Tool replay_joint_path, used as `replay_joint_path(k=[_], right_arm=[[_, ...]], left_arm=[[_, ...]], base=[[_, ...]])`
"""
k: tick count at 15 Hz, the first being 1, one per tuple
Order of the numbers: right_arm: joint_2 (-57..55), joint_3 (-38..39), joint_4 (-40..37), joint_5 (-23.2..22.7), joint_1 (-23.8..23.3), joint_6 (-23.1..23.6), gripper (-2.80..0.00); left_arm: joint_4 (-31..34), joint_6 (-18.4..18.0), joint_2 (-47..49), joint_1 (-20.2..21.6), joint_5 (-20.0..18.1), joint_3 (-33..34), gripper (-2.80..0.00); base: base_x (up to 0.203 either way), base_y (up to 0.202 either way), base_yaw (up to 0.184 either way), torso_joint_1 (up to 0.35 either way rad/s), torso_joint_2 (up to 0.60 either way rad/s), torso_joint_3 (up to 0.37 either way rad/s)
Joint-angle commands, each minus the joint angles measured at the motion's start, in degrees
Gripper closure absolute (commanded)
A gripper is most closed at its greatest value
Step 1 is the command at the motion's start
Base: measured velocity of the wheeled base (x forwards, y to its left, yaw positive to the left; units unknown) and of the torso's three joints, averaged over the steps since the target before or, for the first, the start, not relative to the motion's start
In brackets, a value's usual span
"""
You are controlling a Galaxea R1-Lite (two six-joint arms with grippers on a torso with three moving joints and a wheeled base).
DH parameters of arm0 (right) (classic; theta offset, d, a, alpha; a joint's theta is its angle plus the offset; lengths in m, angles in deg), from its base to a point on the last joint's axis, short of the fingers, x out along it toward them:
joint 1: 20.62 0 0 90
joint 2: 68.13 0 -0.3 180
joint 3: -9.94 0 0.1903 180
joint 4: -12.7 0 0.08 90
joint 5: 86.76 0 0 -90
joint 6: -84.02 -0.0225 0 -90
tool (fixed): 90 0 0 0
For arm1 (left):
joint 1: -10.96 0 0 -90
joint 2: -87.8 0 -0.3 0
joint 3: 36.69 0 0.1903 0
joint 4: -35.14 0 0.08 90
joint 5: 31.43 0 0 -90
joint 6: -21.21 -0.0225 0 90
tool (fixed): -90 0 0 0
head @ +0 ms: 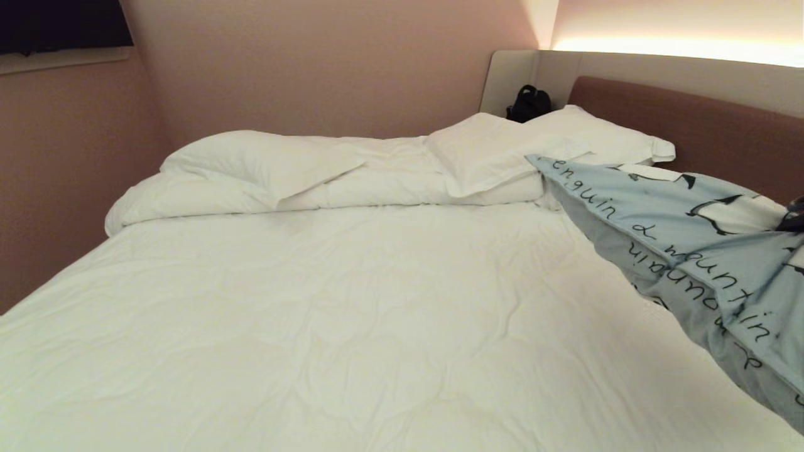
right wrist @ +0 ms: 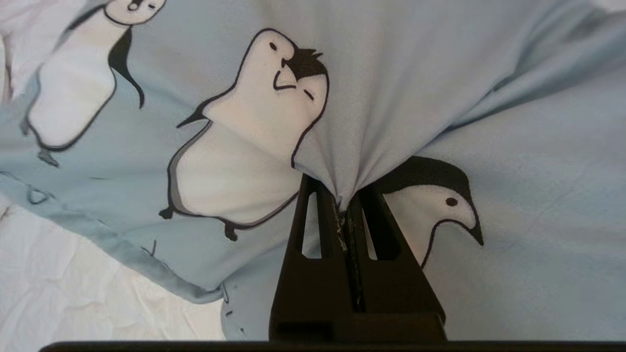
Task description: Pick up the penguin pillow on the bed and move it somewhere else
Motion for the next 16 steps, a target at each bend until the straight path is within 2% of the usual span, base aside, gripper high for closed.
replay_joint_path(k=[1, 5, 14, 16], right_arm=[[-0.23, 0.02, -0.22, -0.08, -0.04, -0.14, 0.00], [-0.22, 0.02, -0.22, -0.03, -0.04, 0.03, 0.00], [4.79, 2.05, -0.46, 0.86, -0.04, 0.00, 0.00], [8.11, 4.01, -0.66, 3.54, -0.08, 0.33, 0.00]], left_arm=[[-0.01, 0.04, -0.02, 0.01, 0.03, 0.00, 0.00], [-0.01, 0.04, -0.02, 0.01, 0.03, 0.00, 0.00], [-0.04, 0.04, -0.02, 0.01, 0.03, 0.00, 0.00], [-0.06, 0.04, -0.02, 0.01, 0.06, 0.00, 0.00]], base=[[0.000, 0.000, 0.000, 0.000, 0.00, 0.000], [-0.036, 0.000, 0.001, 0.001, 0.00, 0.001], [-0.192, 0.000, 0.001, -0.001, 0.00, 0.004], [-0.190, 0.000, 0.001, -0.002, 0.00, 0.002]])
